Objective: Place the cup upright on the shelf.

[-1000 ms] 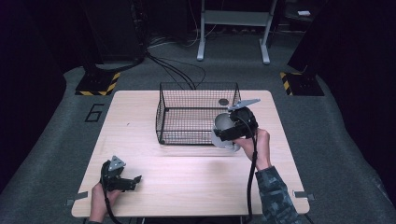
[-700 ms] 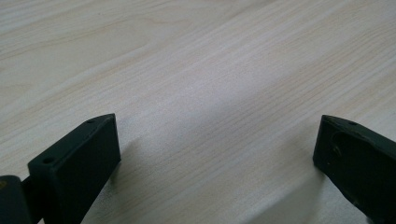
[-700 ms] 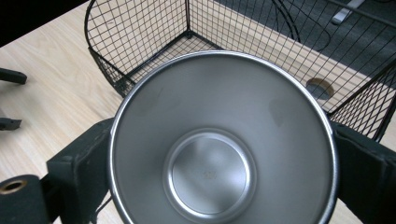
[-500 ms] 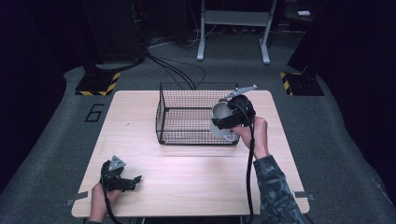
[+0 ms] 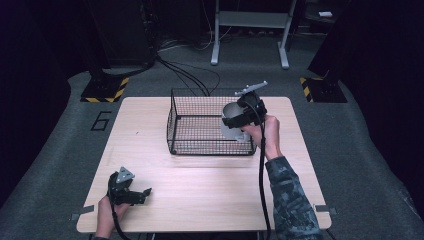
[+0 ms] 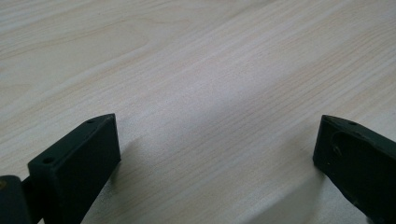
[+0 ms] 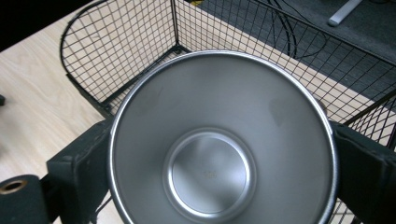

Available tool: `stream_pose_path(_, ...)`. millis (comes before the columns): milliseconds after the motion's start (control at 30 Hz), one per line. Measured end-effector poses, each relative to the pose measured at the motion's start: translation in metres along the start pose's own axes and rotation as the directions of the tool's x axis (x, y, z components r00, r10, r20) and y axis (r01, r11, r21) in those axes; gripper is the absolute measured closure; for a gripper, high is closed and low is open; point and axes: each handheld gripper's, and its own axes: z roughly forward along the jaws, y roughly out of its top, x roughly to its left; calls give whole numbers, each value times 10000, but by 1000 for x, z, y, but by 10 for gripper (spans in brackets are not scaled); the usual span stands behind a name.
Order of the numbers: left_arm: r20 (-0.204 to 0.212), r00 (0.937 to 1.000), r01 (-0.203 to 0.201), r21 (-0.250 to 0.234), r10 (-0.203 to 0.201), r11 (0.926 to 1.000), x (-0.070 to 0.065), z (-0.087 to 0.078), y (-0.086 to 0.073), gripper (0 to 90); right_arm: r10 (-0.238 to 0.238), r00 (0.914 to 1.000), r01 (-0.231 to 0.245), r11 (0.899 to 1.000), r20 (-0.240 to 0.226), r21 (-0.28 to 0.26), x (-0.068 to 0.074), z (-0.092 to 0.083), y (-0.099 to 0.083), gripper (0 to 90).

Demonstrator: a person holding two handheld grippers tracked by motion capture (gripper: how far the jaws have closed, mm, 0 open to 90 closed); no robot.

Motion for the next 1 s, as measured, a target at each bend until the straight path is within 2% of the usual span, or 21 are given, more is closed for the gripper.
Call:
stream_pose_path(100, -6, 10000, -25, 15, 25, 10000, 0, 0, 0, 6, -9, 10000, 9, 10000, 32, 82, -1, 6, 4, 57)
stream_pose_path(133, -2, 10000, -9, 12, 9, 10000, 0, 0, 0, 6, 196, 9998, -196, 9998, 63, -13, 0, 9, 5, 57)
stream_pose_path(167, -5, 10000, -7, 13, 7, 10000, 0, 0, 0, 6, -55, 10000, 55, 9999, 20, 98, -3, 10, 6, 57)
stream_pose_path(433, 0, 10000, -5, -4, 5, 10000, 0, 0, 0, 6, 256, 9995, -258, 9996, 190, 140, -9, 26, 10, 57)
stream_pose_path(600, -4, 10000, 0, 4, 0, 10000, 0, 0, 0, 6, 233, 9993, -242, 9993, 295, 298, -13, 36, 12, 57)
stream_pose_path(1000, -3, 10000, -5, -3, 5, 10000, 0, 0, 0, 6, 567, 9978, -585, 9968, 333, 550, -19, 65, 12, 57)
